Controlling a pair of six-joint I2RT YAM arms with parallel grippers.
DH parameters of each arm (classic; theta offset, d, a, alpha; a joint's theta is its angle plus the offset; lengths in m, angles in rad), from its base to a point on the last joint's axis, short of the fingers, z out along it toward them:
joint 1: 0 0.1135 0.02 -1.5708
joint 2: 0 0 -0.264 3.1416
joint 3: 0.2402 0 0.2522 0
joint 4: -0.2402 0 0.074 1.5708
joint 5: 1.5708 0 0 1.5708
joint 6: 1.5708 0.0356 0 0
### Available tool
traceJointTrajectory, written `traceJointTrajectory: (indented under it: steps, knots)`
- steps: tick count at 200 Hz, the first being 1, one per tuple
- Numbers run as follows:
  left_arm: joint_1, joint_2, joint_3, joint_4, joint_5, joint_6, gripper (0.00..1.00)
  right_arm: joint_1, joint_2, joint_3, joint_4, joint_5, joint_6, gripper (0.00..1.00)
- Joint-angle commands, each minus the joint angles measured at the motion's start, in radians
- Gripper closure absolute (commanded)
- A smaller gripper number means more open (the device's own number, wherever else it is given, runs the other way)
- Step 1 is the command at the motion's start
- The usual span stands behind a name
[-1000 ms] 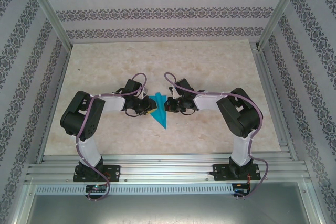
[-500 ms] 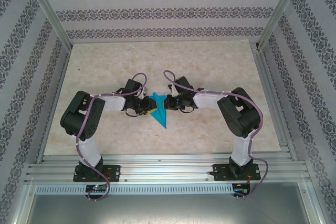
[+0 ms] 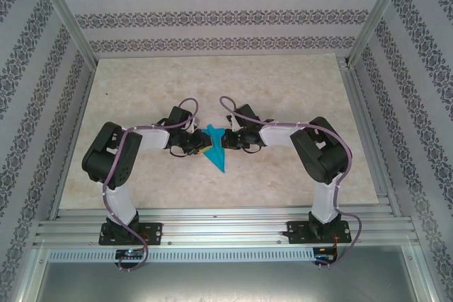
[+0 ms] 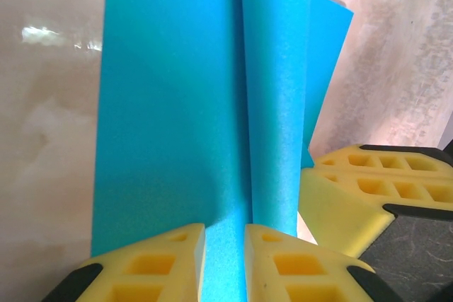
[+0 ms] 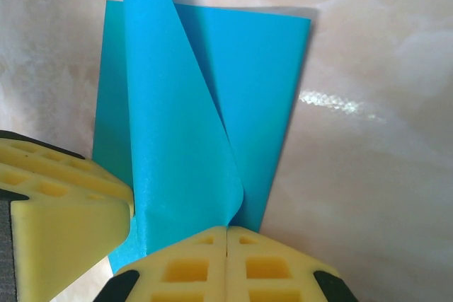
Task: Fold a paper plane with a square sheet of paper (fold left side to right side)
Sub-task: Fourth fold the wing at the center of the table.
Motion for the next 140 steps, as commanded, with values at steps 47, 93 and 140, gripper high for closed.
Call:
traceJointTrajectory:
  steps: [47, 93, 140]
  knots:
    - [-0.017, -0.035, 0.047, -0.074, -0.01, 0.053, 0.73, -0.008, 0.039, -0.004, -0.046, 0.038, -0.033, 1.0]
    - [-0.015, -0.139, 0.127, -0.205, -0.026, 0.104, 0.67, -0.005, 0.042, -0.006, -0.048, 0.041, -0.037, 1.0]
    - [-0.033, -0.112, 0.133, -0.157, 0.013, 0.08, 0.77, -0.001, 0.042, 0.003, -0.063, 0.049, -0.046, 1.0]
